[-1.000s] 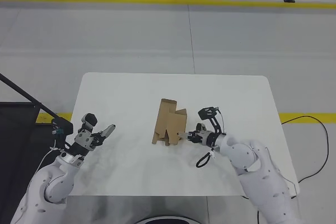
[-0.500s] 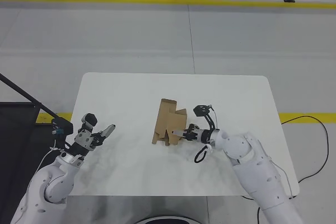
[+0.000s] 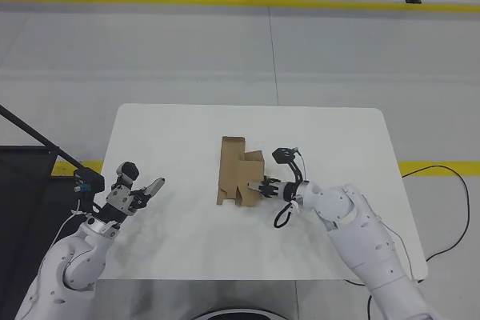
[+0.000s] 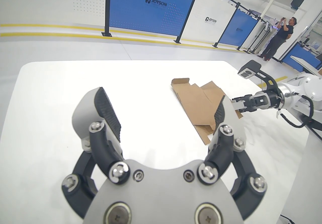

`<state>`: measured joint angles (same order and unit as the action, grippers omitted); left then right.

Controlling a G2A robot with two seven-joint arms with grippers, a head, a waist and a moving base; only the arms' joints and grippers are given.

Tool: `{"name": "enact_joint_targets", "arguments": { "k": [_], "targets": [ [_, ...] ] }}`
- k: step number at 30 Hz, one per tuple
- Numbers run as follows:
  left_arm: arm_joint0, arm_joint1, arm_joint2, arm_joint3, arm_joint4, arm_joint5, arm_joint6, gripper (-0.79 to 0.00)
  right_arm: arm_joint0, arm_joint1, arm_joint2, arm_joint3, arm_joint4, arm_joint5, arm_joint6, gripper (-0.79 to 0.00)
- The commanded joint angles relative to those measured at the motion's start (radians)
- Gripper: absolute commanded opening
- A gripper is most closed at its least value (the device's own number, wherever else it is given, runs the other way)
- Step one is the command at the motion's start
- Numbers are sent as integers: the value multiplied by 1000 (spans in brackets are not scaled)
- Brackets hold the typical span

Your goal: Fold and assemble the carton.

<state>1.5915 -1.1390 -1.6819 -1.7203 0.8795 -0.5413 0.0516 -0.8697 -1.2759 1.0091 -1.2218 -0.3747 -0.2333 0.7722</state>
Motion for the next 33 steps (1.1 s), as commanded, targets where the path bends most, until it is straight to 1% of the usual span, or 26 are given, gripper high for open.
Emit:
{"name": "enact_joint_targets", "arguments": {
  "k": [1,6,10,14,19,21,25,26,28,33],
  "targets": [
    [0,0,0,0,0,0,0,0,3,-1,0,6,5,-6,-3,-785],
    [0,0,0,0,0,0,0,0,-2,5,21,3,17,-40,-7,-785],
    [0,0,0,0,0,0,0,0,-32,21,70,-23,39,-104,5,-785],
    [-3,0,7,-4,-6,-3,-6,0,-96,46,145,-92,55,-191,26,-785],
    [-32,2,23,12,-13,-68,-8,0,-194,82,257,-196,80,-288,84,-785],
    [-54,3,27,40,-47,-126,-11,0,-230,94,303,-228,84,-293,91,-785],
    [-99,10,34,88,-40,-248,-23,0,-297,115,380,-284,125,-336,123,-785],
    [-108,12,33,101,-34,-262,-26,0,-312,120,395,-300,125,-351,134,-785],
    [-114,12,35,107,-32,-265,-32,0,-342,129,420,-332,119,-377,152,-785],
    [-114,12,35,107,-32,-265,-32,0,-342,129,420,-332,119,-377,152,-785]
  ]
}}
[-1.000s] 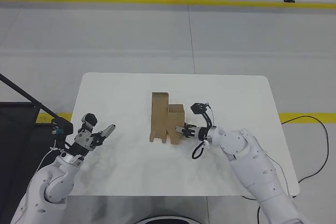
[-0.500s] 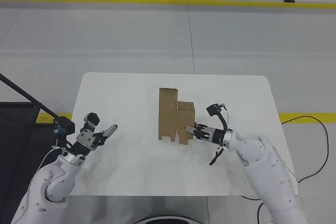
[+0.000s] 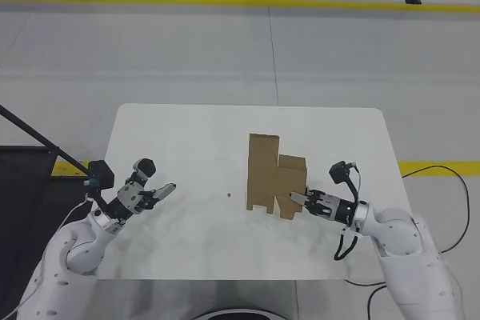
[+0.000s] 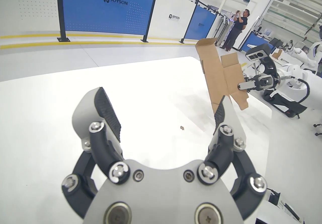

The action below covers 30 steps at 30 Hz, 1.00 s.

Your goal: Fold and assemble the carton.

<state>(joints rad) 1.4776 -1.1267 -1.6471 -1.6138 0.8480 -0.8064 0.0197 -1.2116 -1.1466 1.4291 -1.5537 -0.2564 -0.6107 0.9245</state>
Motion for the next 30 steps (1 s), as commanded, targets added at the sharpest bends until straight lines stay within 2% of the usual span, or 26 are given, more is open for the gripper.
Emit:
{"name": "enact_joint_targets", "arguments": {
  "k": [1,12,16,19,23,27,30],
  "targets": [
    [0,0,0,0,0,0,0,0,0,0,0,0,0,0,0,-785],
    [0,0,0,0,0,0,0,0,0,0,0,0,0,0,0,-785],
    [-17,-1,33,-6,-43,-31,-10,0,-12,1,-2,-10,-12,-6,-29,-785],
    [-44,0,60,16,-69,-99,-22,0,-32,7,5,-19,-25,-71,-47,-785],
    [-80,2,94,69,-103,-206,-17,0,-54,19,17,-20,15,-220,-36,-785],
    [-113,13,172,57,-173,-206,-45,0,-64,33,32,-16,81,-287,-3,-785],
    [-137,35,231,28,-225,-206,-90,0,-63,49,24,-27,118,-280,5,-785]
  ]
}}
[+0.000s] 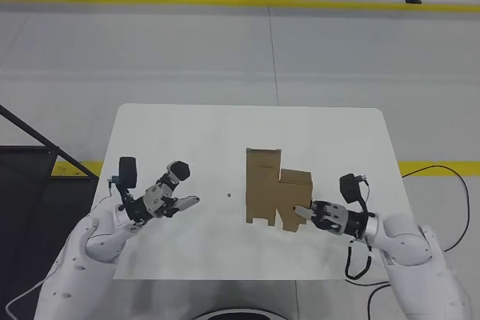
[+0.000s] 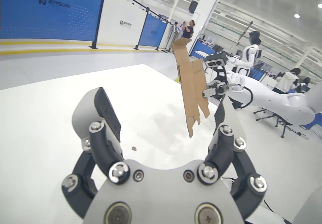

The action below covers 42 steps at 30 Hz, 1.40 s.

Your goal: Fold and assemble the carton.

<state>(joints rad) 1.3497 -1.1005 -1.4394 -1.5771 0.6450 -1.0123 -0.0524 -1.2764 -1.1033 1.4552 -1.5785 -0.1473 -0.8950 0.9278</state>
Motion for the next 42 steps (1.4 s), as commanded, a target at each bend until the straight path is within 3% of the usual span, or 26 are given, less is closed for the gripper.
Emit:
{"name": "enact_joint_targets", "arguments": {
  "k": [1,4,17,22,26,34,37,42],
  "targets": [
    [-20,17,40,-12,-48,0,-34,0,5,11,-3,-3,11,9,6,-785],
    [-54,37,72,-7,-124,0,-81,0,15,19,-9,-1,13,26,23,-785],
    [-52,36,75,-12,-128,6,-76,0,15,19,-9,-1,13,26,23,-785],
    [-70,37,128,28,-139,0,-109,0,12,19,-27,-2,-6,44,0,-785],
    [-113,53,185,52,-140,0,-210,0,20,21,-48,1,-15,13,-26,-785],
    [-183,95,307,31,-324,0,-327,0,49,39,-80,-16,-57,-27,-30,-785],
    [-206,113,323,48,-394,0,-378,0,62,43,-90,-12,-68,-14,-28,-785],
    [-208,115,321,53,-397,0,-381,0,63,44,-90,-12,-70,-10,-29,-785]
  ]
}}
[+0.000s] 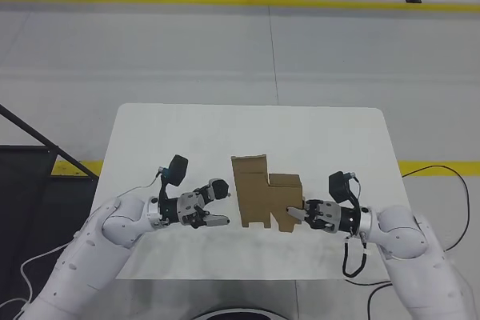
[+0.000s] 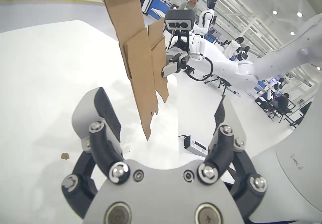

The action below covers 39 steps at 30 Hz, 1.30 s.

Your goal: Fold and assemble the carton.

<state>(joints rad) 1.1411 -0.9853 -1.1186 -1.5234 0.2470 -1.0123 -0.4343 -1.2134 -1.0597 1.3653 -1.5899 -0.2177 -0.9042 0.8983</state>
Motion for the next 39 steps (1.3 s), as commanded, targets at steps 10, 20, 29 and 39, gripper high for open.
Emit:
{"name": "enact_joint_targets", "arguments": {
  "k": [10,20,29,39],
  "targets": [
    [0,-3,10,-2,-5,10,6,0,-10,-1,-6,-12,-7,18,-30,-785],
    [-49,-15,57,71,-38,0,22,0,-4,12,-35,-12,41,9,-27,-785],
    [-74,-20,91,90,-43,0,40,0,15,21,-64,-10,64,5,-20,-785],
    [-99,-26,134,102,-32,0,54,-323,28,32,-87,-3,82,-4,-21,-785]
  ]
}}
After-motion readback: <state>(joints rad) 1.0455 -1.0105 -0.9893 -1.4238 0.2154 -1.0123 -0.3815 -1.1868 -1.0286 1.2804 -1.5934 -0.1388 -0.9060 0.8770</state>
